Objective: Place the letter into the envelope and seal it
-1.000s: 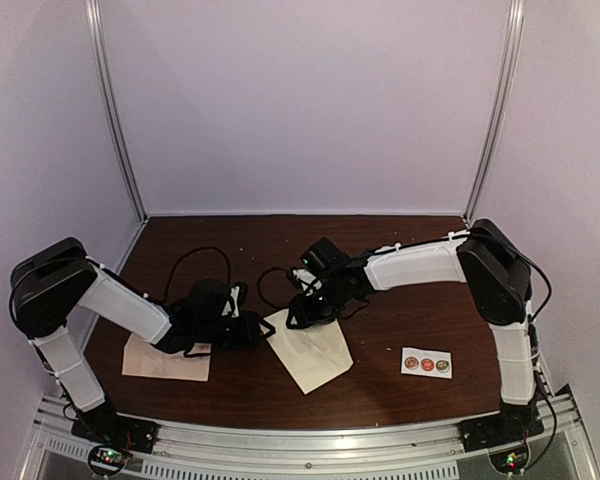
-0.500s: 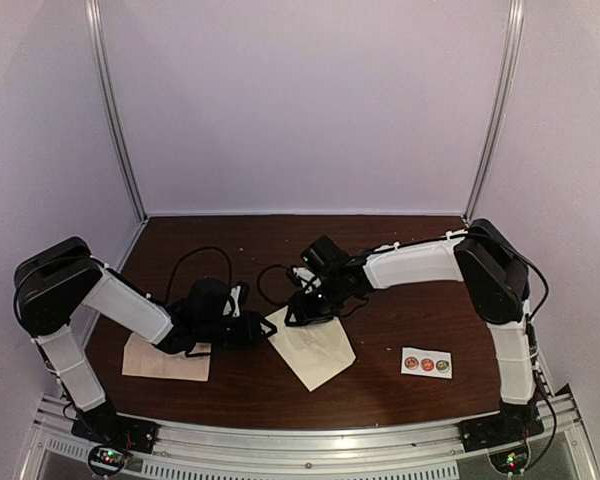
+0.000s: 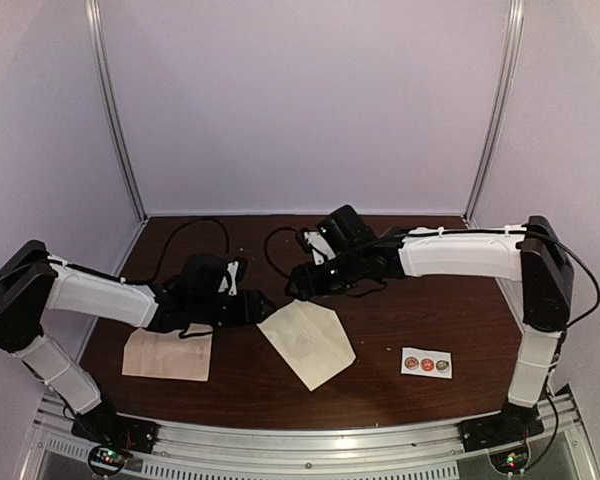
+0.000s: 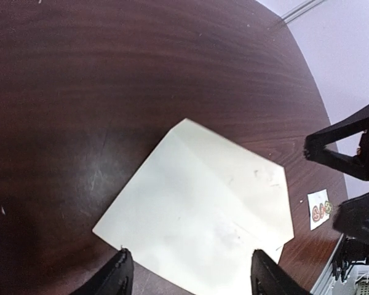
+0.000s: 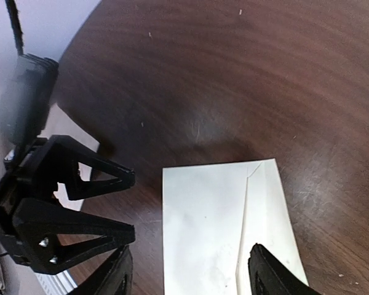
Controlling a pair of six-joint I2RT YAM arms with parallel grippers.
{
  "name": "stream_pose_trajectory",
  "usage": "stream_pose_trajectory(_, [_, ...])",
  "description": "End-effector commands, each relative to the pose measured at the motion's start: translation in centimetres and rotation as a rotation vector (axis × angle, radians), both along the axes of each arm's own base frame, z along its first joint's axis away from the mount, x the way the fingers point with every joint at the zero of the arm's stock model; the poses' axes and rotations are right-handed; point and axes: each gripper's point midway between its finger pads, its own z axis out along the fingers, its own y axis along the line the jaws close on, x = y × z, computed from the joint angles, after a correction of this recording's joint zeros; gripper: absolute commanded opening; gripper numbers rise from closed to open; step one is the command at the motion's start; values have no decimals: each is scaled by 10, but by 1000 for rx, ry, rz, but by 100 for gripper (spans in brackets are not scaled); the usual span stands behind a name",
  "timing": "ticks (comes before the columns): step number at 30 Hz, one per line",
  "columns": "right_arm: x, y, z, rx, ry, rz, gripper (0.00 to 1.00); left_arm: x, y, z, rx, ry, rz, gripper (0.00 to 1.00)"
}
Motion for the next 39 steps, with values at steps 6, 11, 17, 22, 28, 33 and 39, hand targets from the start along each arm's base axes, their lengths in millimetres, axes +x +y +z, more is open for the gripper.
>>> stream_pose_trajectory(6, [20, -66, 65, 17, -200, -246, 78, 16, 32, 52, 172, -116, -2, 78])
stream_pose_trajectory(11, [5, -87, 94, 66, -242, -256, 85, 23, 76, 47, 327, -106, 143, 85])
stream_pose_trajectory(17, [-20, -98, 103, 111, -235, -183, 89, 3, 122, 39, 342, -28, 342, 92])
stream_pose_trajectory(22, [-41, -97, 92, 148, -219, -97, 89, -17, 152, 14, 367, 78, 429, 98])
stream_pose_trajectory(28, [-54, -92, 80, 164, -194, -25, 89, -23, 165, 9, 353, 102, 500, 98])
stream_pose_trajectory(33, [-60, -83, 69, 183, -153, 21, 89, -32, 191, 7, 336, 86, 600, 98])
stream_pose_trajectory(39, [-56, -77, 55, 170, -125, 24, 89, -32, 190, -9, 263, 62, 572, 98])
